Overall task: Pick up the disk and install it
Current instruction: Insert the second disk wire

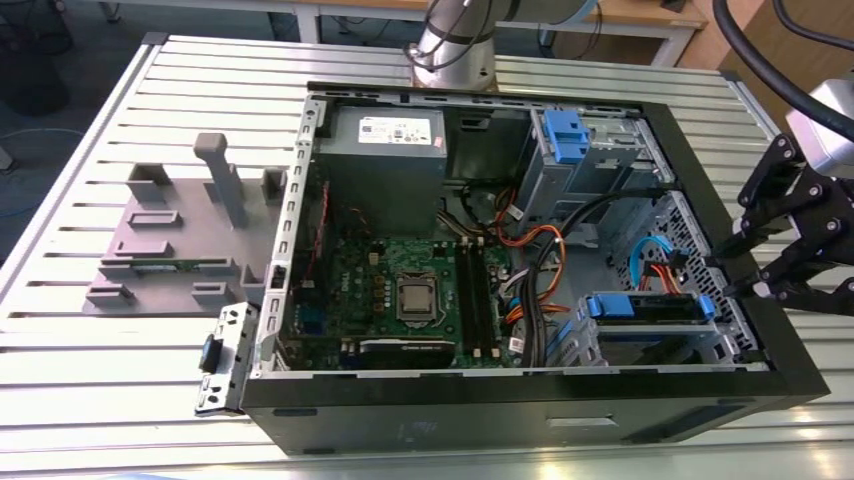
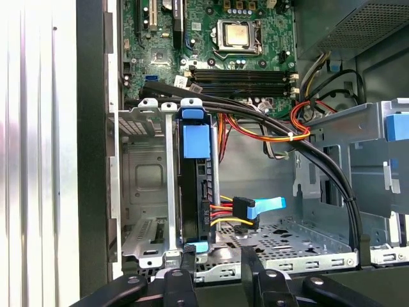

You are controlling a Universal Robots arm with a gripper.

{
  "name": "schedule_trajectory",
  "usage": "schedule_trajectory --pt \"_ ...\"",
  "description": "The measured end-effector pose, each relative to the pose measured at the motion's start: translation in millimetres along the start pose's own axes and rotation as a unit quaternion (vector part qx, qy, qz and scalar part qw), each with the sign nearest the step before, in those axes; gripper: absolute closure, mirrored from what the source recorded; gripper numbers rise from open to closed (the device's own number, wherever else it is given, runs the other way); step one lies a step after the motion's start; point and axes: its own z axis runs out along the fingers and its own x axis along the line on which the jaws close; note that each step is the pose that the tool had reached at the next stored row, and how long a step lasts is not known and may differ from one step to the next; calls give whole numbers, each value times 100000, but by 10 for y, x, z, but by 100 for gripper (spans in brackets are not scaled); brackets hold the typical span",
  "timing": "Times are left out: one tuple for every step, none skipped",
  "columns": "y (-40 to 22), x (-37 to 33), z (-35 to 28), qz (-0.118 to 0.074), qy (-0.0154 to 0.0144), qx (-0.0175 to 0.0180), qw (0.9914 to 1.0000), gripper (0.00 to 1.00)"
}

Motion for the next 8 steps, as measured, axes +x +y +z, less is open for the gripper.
schedule_trajectory --pt "0 0 0 0 -1 0 100000 58" --pt "0 0 0 -1 -2 0 100000 58" --pt "0 0 0 0 -2 -1 100000 58" --pt "0 0 0 0 -2 0 100000 58" --pt "0 0 0 -1 -2 1 100000 58" --pt "0 -1 -1 2 5 0 100000 58" --pt "4 -1 0 1 7 2 100000 58" --pt "9 -1 1 -1 7 2 100000 58"
